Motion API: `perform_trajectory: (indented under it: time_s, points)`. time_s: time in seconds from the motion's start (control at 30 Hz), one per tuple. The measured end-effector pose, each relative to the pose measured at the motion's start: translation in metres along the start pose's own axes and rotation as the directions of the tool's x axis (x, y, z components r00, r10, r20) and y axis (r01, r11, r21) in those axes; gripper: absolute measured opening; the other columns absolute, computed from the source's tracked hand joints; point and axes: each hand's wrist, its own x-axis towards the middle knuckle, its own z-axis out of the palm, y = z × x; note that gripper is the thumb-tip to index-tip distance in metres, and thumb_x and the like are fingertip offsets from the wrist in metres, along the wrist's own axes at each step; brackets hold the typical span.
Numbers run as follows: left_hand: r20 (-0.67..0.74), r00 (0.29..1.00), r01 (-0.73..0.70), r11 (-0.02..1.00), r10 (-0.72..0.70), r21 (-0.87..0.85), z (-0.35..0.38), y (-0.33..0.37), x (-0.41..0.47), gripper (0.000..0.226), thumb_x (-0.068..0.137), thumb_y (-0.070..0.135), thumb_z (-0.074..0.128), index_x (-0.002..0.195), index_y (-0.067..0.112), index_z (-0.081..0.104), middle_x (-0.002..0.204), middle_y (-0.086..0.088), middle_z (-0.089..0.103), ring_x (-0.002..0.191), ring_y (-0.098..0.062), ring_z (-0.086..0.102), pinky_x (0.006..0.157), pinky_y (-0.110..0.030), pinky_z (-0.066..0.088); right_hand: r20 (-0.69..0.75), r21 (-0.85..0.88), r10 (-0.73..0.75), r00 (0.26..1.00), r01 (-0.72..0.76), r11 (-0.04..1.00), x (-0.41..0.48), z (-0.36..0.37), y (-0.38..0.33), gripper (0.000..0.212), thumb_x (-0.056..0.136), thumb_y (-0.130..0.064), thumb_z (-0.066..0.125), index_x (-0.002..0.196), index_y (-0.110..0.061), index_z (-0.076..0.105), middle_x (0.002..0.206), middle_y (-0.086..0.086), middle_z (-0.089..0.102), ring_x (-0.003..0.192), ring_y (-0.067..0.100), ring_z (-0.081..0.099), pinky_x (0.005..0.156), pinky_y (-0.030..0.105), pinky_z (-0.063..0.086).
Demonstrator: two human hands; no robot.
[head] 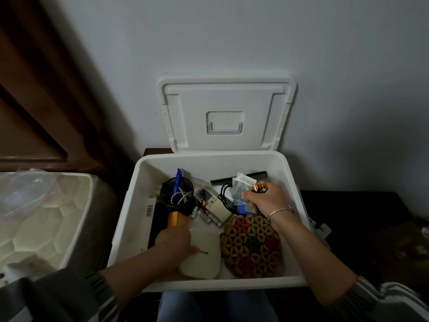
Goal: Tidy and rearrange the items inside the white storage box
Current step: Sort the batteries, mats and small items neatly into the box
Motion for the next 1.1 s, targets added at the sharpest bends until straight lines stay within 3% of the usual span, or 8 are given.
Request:
perform_trajectory:
  time_s: [0.13,0.2,0.3,0.53,0.8,0.93,1.03,1.1]
  points:
    - [-0.125,0.990,-0.036,0.979,0.063,0.202,0.003,0.004,0.003,0.052,0.087,0.052,0.061,0.123,0.015,0.052,0.117,-0.003,0.060,0.103,-0.019,0.061,0.076,-0.030,0.045,-0.006,0.000,0.006,1.000,-0.006,1.000,0.000,0.000,-0.001,0.011,0.075,-0.007,0.072,0.073,-0.015,0.066,0.047,0.000,0.060,0.041,0.011,0.054,0.044,0.023,0.049]
    - [-0.183,0.956,-0.175,0.945,0.231,0.278,0.006,0.002,0.008,0.069,0.084,0.047,0.066,0.138,0.016,0.036,0.139,-0.010,0.043,0.123,-0.026,0.048,0.091,-0.037,0.043,-0.010,0.008,0.007,1.000,-0.007,1.000,0.000,0.000,-0.001,0.012,0.075,-0.005,0.072,0.072,-0.015,0.066,0.046,-0.001,0.060,0.041,0.010,0.053,0.043,0.022,0.048]
    - [-0.106,0.888,-0.365,0.827,0.447,0.428,0.014,-0.002,0.014,0.092,0.080,0.049,0.069,0.148,0.014,0.020,0.150,-0.014,0.028,0.135,-0.034,0.031,0.111,-0.048,0.027,-0.018,0.005,0.010,1.000,-0.009,1.000,0.000,0.000,-0.001,0.011,0.075,-0.005,0.071,0.073,-0.015,0.067,0.047,-0.001,0.060,0.041,0.009,0.054,0.044,0.022,0.048]
    - [-0.006,0.860,-0.440,0.746,0.511,0.500,0.022,0.001,0.025,0.108,0.081,0.055,0.066,0.152,0.002,0.005,0.154,-0.019,0.021,0.132,-0.036,0.033,0.110,-0.050,0.026,-0.009,0.004,0.019,1.000,-0.019,1.000,0.001,-0.001,-0.002,0.006,0.077,-0.008,0.072,0.080,-0.011,0.068,0.052,0.002,0.062,0.044,0.010,0.055,0.046,0.022,0.049]
    - [-0.075,0.875,-0.444,0.856,0.477,0.266,0.013,-0.016,0.012,0.083,0.088,0.047,0.059,0.151,0.015,0.017,0.148,-0.009,0.033,0.132,-0.028,0.035,0.110,-0.040,0.029,-0.134,-0.055,0.001,0.991,-0.008,0.998,0.003,-0.005,0.000,0.008,0.074,-0.015,0.072,0.071,-0.012,0.065,0.050,0.003,0.060,0.040,0.013,0.051,0.048,0.028,0.045]
    - [-0.230,0.862,-0.446,0.892,0.451,0.077,0.007,-0.030,-0.002,0.063,0.093,0.044,0.052,0.148,0.021,0.030,0.147,-0.001,0.037,0.133,-0.019,0.036,0.107,-0.032,0.034,-0.206,-0.275,-0.107,0.973,0.048,0.960,0.010,-0.007,-0.009,0.015,0.073,-0.012,0.068,0.060,-0.010,0.059,0.048,0.004,0.057,0.043,0.018,0.051,0.050,0.031,0.045]
    - [-0.236,0.878,-0.430,0.903,0.416,-0.009,0.011,-0.039,-0.014,0.060,0.093,0.044,0.051,0.147,0.024,0.033,0.145,0.001,0.039,0.131,-0.017,0.040,0.105,-0.031,0.034,-0.188,-0.577,-0.225,0.956,0.078,0.813,0.017,-0.002,-0.021,0.029,0.074,-0.020,0.068,0.052,-0.015,0.050,0.049,-0.004,0.049,0.048,0.014,0.047,0.045,0.023,0.032]
    - [-0.212,0.892,-0.416,0.909,0.400,-0.036,0.015,-0.044,-0.020,0.058,0.093,0.043,0.051,0.146,0.024,0.035,0.143,0.001,0.041,0.127,-0.019,0.043,0.103,-0.031,0.036,-0.180,-0.689,-0.226,0.957,0.041,0.724,0.023,0.002,-0.026,0.024,0.077,-0.023,0.065,0.058,-0.016,0.053,0.054,-0.004,0.050,0.055,0.018,0.050,0.051,0.023,0.034]
